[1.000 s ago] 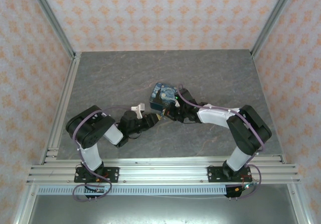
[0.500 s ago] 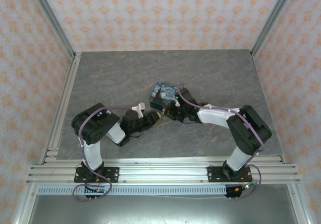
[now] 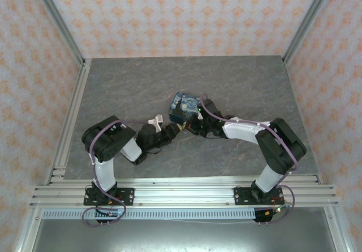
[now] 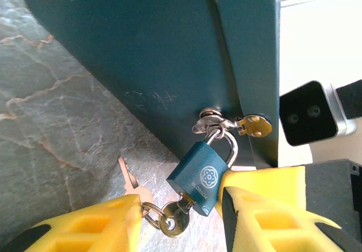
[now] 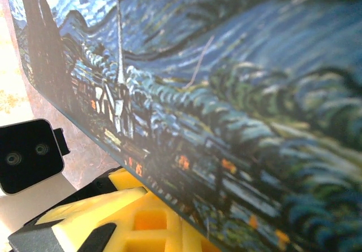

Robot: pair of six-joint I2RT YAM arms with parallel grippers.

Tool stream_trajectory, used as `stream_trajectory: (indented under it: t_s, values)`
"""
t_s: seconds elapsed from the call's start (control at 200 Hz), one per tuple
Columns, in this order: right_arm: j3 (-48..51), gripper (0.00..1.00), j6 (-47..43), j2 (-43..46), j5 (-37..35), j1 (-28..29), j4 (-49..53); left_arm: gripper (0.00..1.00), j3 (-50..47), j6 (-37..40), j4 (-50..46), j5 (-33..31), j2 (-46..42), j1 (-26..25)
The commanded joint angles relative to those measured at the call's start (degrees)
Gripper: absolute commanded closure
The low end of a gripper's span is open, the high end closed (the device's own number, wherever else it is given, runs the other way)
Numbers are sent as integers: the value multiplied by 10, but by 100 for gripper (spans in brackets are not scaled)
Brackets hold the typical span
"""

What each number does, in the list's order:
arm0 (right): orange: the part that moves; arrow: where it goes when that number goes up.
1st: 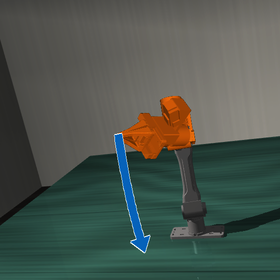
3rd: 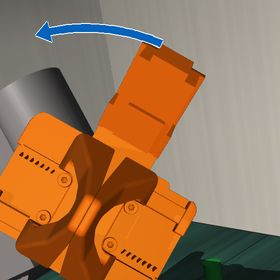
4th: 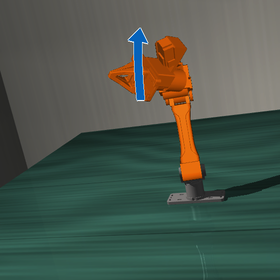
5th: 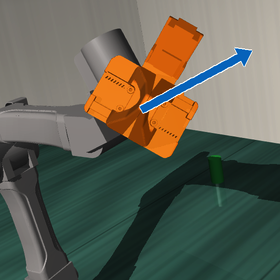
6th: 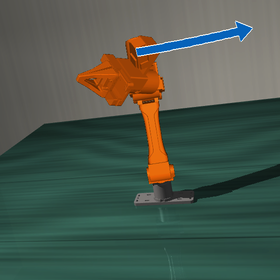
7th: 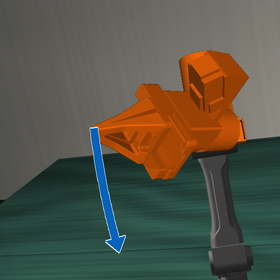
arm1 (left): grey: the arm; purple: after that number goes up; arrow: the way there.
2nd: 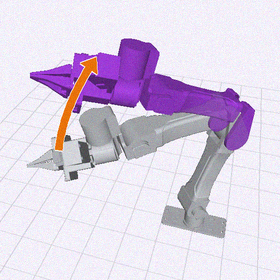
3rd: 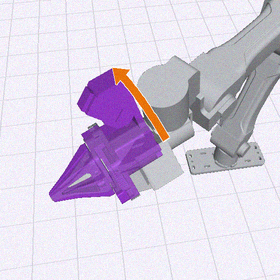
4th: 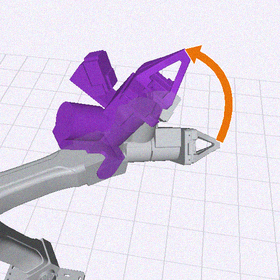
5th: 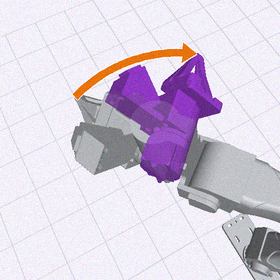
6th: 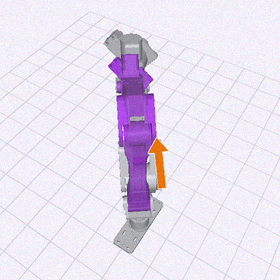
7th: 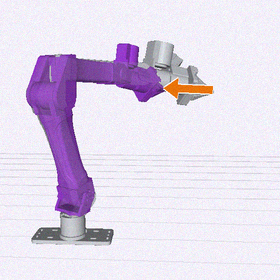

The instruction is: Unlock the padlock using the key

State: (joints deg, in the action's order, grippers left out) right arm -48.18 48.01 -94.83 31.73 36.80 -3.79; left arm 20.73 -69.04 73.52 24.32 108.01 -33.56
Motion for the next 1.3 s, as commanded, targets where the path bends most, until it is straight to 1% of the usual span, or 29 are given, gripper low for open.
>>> stream_trajectory:
  t_s: [0.0, 0.255, 0.485, 0.661, 0.816, 1.046, 1.291]
  values:
    - [14, 100, 19, -6, 1, -6, -7, 57, -20, -20, -25, -40, -13, -5]
    - [17, 100, 29, -8, -3, -6, -17, 57, -29, -52, -75, -81, -48, -32]
    - [18, 100, 33, -9, -3, -6, -21, 56, -34, -95, -37, -106, -33, -50]
    - [22, 100, 35, -8, -2, -6, -24, 56, -17, -126, 10, -103, 6, -54]
    - [24, 100, 37, -8, -2, -6, -26, 59, -11, -128, 10, -116, 4, -57]
    - [26, 100, 38, -11, 1, -6, -32, 60, 13, -141, 15, -96, 19, -57]
    - [32, 100, 39, -10, 1, -6, -35, 63, 15, -145, 18, -109, 34, -57]
